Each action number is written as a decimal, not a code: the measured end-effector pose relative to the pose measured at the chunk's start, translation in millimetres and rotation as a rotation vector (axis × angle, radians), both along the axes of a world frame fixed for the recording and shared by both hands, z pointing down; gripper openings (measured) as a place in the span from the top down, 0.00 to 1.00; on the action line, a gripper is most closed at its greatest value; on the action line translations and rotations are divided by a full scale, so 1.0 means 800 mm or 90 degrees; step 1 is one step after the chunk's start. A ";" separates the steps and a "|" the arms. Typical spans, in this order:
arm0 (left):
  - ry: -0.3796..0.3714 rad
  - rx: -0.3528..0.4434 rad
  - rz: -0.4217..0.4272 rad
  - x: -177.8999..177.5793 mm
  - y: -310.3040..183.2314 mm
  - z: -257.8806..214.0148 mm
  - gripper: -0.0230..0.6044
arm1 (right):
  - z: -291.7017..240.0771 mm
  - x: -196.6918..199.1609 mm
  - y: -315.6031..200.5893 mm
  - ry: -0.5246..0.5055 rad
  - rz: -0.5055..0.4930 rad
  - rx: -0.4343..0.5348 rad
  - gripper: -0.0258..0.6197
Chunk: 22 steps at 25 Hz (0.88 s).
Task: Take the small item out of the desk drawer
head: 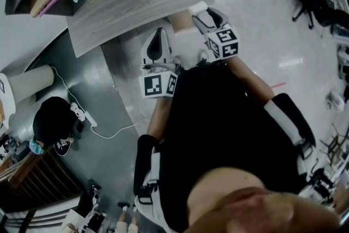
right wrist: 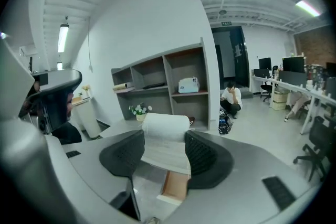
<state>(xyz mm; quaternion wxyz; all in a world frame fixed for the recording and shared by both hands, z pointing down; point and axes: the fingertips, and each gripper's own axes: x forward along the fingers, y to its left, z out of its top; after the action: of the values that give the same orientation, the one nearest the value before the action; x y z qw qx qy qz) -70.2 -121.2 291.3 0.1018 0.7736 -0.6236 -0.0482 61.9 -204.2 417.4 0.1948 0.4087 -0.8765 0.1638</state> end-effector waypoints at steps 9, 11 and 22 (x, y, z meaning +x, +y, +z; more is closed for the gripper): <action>-0.015 0.015 0.017 0.001 0.000 -0.016 0.97 | -0.099 0.001 0.018 -0.061 0.008 0.095 0.58; -0.016 0.017 0.024 0.004 0.000 -0.018 0.97 | -0.116 0.004 0.024 -0.073 0.012 0.112 0.58; -0.021 0.011 0.047 0.014 0.000 -0.009 0.97 | -0.142 0.009 0.052 -0.107 0.005 0.149 0.58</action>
<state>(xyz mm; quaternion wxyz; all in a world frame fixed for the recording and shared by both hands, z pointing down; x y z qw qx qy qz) -58.6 -121.4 283.9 0.0865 0.7976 -0.5958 -0.0368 68.7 -162.8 303.6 0.0709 0.4166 -0.9014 0.0946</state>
